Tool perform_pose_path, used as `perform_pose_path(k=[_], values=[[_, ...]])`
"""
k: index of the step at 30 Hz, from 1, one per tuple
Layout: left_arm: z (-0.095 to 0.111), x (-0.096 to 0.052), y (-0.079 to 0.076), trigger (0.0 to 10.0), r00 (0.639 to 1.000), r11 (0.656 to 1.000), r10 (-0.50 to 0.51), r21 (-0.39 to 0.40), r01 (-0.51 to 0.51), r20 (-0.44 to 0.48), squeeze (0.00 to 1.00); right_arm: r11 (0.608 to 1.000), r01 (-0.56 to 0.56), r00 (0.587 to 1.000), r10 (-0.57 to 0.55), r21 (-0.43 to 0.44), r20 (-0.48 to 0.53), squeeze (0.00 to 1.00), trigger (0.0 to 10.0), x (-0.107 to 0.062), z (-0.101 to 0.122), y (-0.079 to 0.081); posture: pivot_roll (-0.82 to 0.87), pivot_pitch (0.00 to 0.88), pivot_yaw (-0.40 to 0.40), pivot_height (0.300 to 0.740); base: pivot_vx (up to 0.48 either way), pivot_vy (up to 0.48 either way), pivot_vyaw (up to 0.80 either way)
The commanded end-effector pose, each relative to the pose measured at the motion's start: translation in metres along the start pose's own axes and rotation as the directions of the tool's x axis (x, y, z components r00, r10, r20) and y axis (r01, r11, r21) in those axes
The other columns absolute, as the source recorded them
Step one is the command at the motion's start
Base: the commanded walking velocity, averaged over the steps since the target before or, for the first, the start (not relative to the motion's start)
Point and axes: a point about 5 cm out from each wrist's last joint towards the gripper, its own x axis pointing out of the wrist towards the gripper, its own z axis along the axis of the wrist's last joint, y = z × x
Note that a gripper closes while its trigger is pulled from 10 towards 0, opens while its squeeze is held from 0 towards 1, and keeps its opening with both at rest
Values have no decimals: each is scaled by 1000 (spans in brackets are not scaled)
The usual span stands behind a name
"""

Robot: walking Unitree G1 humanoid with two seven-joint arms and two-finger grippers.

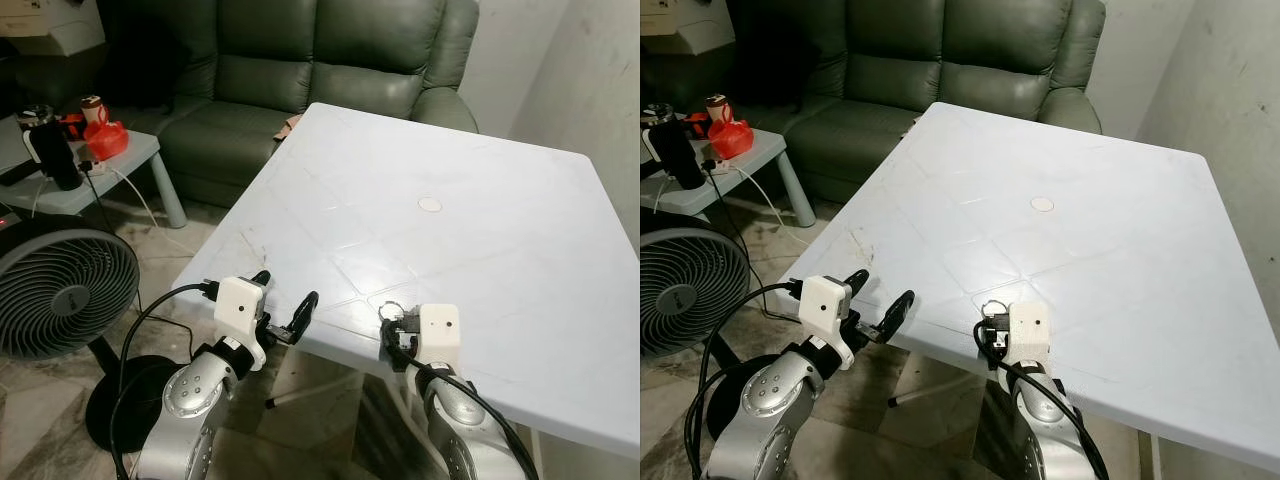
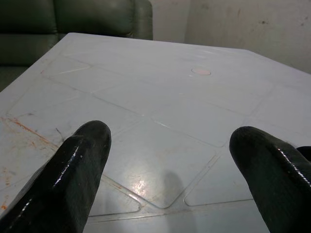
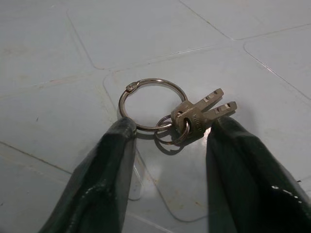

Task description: Hang keys on a hook

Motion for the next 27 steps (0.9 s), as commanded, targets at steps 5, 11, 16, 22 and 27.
perform_pose_path(k=[5, 11, 16, 22, 27], values=[[4, 1, 0, 10000, 1000, 1000, 4, 16, -5, 9, 0, 1000, -11, 1000, 11, 13, 13, 0, 1216, 0, 6, 4, 36, 25, -46, 740, 0, 0, 0], [4, 1, 0, 10000, 1000, 1000, 4, 17, -4, 10, 0, 1000, -12, 1000, 12, 15, 17, 0, 510, 0, 6, 4, 36, 23, -47, 740, 0, 0, 0], [5, 2, 0, 10000, 1000, 1000, 1, 20, -1, 12, 0, 1000, -10, 1000, 10, 13, 19, 0, 353, 0, 6, 3, 37, 16, -45, 740, 0, 0, 0], [5, 3, 0, 10000, 1000, 1000, -2, 23, 2, 14, 0, 1000, -10, 1000, 10, 13, 21, 0, 0, -1, 6, 3, 37, 12, -44, 740, 0, 0, 0], [5, 3, 0, 10000, 1000, 1000, -3, 25, 3, 13, 0, 1000, -9, 1000, 9, 15, 22, 0, 0, 0, 6, 3, 36, 6, -42, 740, 0, 0, 0]])
